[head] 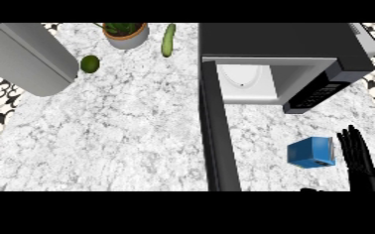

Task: Pick up the milk, place it into the microwave and close the microwave

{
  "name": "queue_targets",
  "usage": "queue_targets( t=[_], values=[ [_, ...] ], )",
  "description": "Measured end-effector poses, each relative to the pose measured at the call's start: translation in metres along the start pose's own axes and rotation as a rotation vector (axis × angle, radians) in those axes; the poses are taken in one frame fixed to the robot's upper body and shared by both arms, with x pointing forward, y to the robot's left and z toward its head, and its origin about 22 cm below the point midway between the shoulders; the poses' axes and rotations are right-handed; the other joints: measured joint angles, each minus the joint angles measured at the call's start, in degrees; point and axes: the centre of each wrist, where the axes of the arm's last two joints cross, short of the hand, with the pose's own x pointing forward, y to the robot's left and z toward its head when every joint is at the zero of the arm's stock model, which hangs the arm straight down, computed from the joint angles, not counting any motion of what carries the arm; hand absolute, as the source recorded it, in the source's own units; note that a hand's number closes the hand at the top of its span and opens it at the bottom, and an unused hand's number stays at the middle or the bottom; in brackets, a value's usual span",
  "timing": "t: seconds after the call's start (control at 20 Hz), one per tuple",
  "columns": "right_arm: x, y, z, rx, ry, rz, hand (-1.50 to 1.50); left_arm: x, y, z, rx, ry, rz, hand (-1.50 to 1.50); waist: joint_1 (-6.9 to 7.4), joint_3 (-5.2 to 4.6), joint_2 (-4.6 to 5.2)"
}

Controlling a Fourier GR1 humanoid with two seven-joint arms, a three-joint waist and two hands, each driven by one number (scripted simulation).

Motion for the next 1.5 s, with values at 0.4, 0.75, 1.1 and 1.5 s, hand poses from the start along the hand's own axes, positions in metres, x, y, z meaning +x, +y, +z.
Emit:
queue_targets(
  t=[0.4,0.75,1.1,1.5],
  values=[
    [-0.031,-0.003,-0.008,0.003,0.004,0.041,-1.50,0.001,0.008,0.007,-0.005,0.006,-0.022,-1.50,0.15,0.00,0.01],
    [-0.058,-0.004,-0.014,0.008,0.002,0.071,-1.50,0.001,0.014,0.010,-0.006,0.012,-0.024,-1.50,0.32,0.01,0.03],
    [-0.074,-0.002,-0.026,0.064,-0.027,0.050,1.50,0.001,0.015,0.015,-0.011,0.027,-0.013,-1.50,0.54,0.03,0.04],
    [-0.078,0.022,-0.052,0.077,-0.116,0.076,1.50,0.001,0.016,0.018,-0.010,0.012,-0.005,-1.50,0.70,-0.12,0.01]
  ],
)
